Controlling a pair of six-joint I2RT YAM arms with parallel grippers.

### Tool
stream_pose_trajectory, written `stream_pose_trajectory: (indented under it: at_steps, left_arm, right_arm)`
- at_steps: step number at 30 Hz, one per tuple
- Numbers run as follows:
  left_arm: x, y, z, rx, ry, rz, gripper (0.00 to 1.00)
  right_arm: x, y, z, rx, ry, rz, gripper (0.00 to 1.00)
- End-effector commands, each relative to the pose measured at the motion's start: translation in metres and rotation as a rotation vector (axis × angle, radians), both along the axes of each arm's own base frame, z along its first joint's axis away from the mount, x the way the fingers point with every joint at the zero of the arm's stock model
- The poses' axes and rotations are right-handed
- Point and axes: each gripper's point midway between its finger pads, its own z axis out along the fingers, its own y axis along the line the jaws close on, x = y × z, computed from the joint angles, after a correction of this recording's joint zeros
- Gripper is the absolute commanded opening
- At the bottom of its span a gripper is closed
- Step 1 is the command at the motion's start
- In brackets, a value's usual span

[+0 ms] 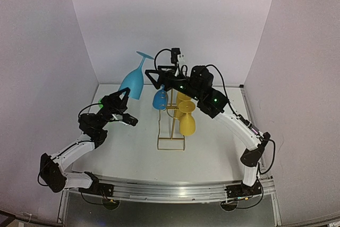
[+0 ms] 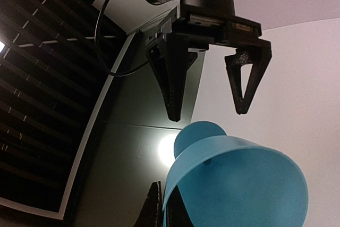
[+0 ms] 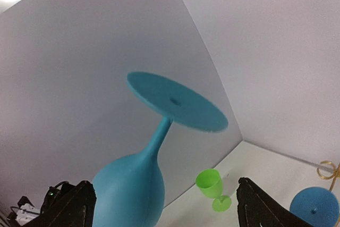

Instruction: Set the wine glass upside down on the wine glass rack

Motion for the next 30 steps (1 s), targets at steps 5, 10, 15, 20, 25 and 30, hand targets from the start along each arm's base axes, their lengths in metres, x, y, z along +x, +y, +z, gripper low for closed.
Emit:
stream_pose_trajectory:
  at_steps: [5, 10, 15, 20, 25, 30]
  left_arm:
    - [-0.029, 0.003, 0.014, -0.017, -0.107, -0.038, 0.0]
    - [-0.035, 0.003, 0.013, -0.019, -0.101, -0.059, 0.0]
    - [-0.039, 0.004, 0.008, -0.008, -0.062, -0.076, 0.0]
    - [-0.041, 0.006, 0.007, -0.009, -0.047, -0.084, 0.0]
    - [-0.042, 0.006, 0.002, 0.007, -0.014, -0.098, 0.0]
    - [-0.042, 0.005, 0.0, 0.019, 0.008, -0.108, 0.0]
  right_arm:
    - [0.005, -0.019, 0.034, -0.187, -0.504, -0.218, 0.85]
    - [0.009, -0.007, 0.03, -0.249, -0.605, -0.222, 0.78]
    - [0.009, 0.0, 0.027, -0.293, -0.682, -0.212, 0.68]
    - [0.006, 0.003, 0.025, -0.311, -0.715, -0.193, 0.5]
    - [0.006, 0.001, 0.027, -0.315, -0.727, -0.201, 0.26]
    - [0.004, 0.002, 0.029, -0.309, -0.735, -0.193, 0.26]
